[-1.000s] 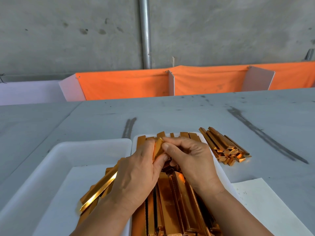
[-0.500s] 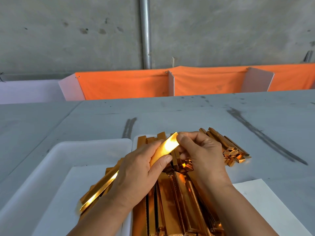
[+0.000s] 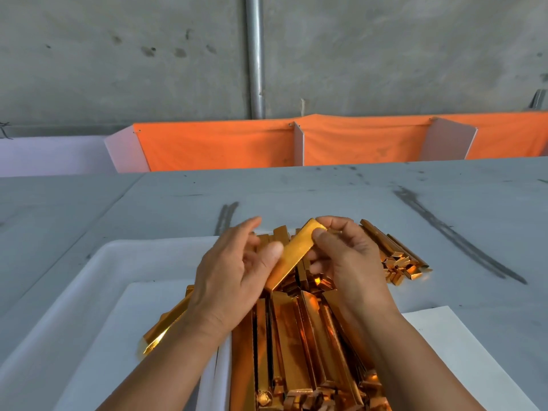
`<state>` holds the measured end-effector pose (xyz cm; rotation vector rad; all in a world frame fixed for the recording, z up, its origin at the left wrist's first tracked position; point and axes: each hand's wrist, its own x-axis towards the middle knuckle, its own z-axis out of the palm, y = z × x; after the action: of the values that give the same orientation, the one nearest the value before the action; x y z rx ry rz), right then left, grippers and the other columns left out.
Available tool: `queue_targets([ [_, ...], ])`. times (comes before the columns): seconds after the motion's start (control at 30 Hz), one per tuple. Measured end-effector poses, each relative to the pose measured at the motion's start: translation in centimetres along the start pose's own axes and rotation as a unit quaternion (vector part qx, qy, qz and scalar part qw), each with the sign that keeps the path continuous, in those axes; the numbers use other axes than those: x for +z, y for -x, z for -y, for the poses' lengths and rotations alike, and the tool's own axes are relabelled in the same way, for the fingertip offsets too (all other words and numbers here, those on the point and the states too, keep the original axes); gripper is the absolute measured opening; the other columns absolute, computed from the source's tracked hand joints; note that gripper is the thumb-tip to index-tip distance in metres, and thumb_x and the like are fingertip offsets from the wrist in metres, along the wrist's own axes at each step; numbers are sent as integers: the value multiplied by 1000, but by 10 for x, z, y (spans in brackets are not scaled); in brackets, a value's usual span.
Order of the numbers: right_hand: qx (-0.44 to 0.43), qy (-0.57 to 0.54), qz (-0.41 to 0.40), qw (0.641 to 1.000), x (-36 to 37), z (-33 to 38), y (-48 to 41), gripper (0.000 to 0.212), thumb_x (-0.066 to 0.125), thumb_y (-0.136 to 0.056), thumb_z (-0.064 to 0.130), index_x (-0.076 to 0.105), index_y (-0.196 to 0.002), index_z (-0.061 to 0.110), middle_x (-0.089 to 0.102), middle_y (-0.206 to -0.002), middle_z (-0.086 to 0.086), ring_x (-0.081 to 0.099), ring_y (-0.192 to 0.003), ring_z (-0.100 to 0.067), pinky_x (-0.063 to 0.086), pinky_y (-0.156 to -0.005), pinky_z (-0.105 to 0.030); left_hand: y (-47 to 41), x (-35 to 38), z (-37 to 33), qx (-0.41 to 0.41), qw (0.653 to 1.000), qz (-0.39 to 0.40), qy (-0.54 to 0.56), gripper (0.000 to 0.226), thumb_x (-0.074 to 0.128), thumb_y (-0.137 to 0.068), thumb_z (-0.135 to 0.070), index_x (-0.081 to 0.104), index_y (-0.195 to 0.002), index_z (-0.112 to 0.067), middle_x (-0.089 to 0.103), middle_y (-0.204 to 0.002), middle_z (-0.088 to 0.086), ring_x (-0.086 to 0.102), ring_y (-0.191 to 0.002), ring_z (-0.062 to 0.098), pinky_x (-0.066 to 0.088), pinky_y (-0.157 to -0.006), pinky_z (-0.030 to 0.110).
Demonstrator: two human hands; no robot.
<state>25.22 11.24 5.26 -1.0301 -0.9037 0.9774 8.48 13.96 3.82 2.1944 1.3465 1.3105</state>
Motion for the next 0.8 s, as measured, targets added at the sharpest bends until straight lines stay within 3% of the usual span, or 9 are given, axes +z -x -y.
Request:
queue_targets([
  [0.17, 2, -12, -22, 1000, -4, 17, 1, 14, 57, -97, 10, 69, -102, 13, 66, -66, -6, 57, -52, -14, 49, -46, -21, -9, -15, -10, 4, 997, -53, -63, 60, 39, -90, -65, 52, -132, -23, 52, -121, -5, 57, -98, 5, 48, -79, 28],
  [0.33, 8, 174, 12, 985, -23, 38, -2, 16, 61, -95, 13, 74, -100, 21, 73, -68, 4, 68, -55, -10, 49, -47, -17, -18, -35, -15, -29, 982, -26, -184, 40, 51, -93, -47, 57, -126, -26, 47, -121, -4, 48, -96, 7, 40, -78, 27],
  [0.43, -14, 392, 6, 920, -37, 41, -5, 22, 62, -92, 18, 75, -94, 35, 67, -69, 23, 68, -63, -9, 49, -48, -18, -23, -50, -5, -103, 968, 30, -225, 33, 52, -95, -43, 57, -124, -27, 48, -117, -2, 47, -91, 11, 39, -75, 28],
  [0.5, -35, 512, 11, 858, -43, 40, -7, 24, 61, -91, 20, 73, -103, 37, 60, -86, 30, 64, -68, -6, 44, -51, -13, -21, -59, 9, -156, 950, 91, -256, 32, 51, -96, -41, 55, -124, -27, 49, -119, 0, 45, -91, 13, 38, -73, 29],
  [0.57, -41, 610, 22, 791, -46, 36, -9, 24, 61, -91, 24, 69, -111, 33, 64, -101, 14, 61, -80, -10, 45, -61, -16, -17, -68, 24, -198, 917, 165, -303, 31, 49, -97, -37, 54, -124, -26, 50, -119, 0, 46, -91, 15, 41, -72, 28],
  [0.67, -20, 699, 44, 714, -48, 26, -8, 14, 59, -92, 23, 68, -101, 25, 68, -96, 2, 59, -77, -10, 43, -55, -18, -10, -72, 46, -231, 869, 254, -356, 31, 45, -97, -30, 56, -123, -19, 57, -122, 2, 51, -93, 16, 44, -68, 24],
  [0.73, -3, 729, 61, 681, -50, 16, -6, 16, 57, -93, 23, 69, -104, 23, 68, -99, 0, 61, -84, -14, 48, -62, -21, -4, -72, 59, -254, 853, 276, -363, 32, 44, -98, -28, 55, -126, -18, 57, -125, 2, 53, -97, 17, 45, -72, 23],
  [0.8, 15, 738, 72, 671, -49, 9, -2, 20, 55, -95, 29, 68, -109, 24, 67, -105, 0, 58, -87, -16, 51, -71, -25, 5, -69, 70, -282, 853, 269, -348, 34, 46, -98, -30, 51, -130, -19, 56, -128, 2, 54, -104, 18, 45, -79, 24],
])
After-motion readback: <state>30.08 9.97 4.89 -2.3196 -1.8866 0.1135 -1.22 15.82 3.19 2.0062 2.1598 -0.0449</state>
